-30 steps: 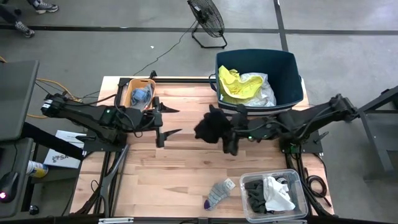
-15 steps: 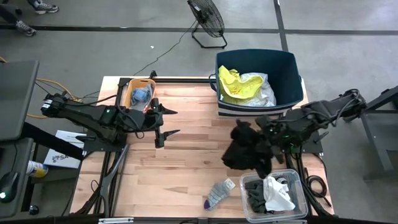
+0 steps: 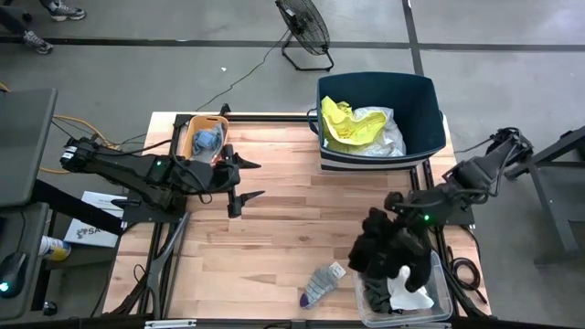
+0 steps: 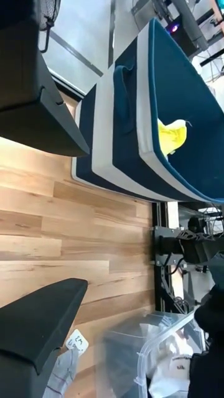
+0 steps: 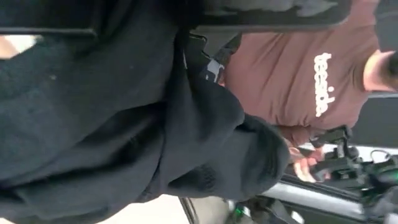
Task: Pick & Place Cloths
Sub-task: Put the black boxers into the transparent bin
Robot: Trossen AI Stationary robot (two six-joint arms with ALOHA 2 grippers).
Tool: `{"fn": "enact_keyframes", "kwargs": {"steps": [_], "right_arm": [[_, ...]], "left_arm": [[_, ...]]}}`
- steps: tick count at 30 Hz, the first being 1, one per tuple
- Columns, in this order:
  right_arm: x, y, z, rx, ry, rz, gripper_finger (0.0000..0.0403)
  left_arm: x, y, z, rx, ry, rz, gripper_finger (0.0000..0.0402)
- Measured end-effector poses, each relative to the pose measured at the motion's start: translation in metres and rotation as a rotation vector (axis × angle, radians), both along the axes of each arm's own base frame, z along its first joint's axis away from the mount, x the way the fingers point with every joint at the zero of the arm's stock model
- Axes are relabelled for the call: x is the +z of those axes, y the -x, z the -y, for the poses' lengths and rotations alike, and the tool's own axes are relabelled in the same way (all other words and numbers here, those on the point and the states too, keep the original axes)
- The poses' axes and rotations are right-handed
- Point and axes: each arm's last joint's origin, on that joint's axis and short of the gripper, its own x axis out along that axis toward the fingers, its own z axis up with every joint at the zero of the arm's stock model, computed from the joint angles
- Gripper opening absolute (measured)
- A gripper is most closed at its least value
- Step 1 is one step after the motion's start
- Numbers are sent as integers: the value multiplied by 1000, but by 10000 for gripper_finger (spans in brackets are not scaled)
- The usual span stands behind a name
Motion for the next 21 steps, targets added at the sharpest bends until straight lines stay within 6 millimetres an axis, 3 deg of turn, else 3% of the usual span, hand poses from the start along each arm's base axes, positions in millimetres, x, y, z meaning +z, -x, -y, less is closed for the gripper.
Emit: {"fn": "enact_keyframes", "kwargs": {"steps": [13, 21], "right_arm": [[-22, 1, -41, -89, -186, -368, 19], [-38, 3, -71, -147, -207, -518, 19]], "left_arm": [[-6, 2, -1, 1, -10, -63, 328], [-11, 5, -1, 0, -29, -121, 328]]}}
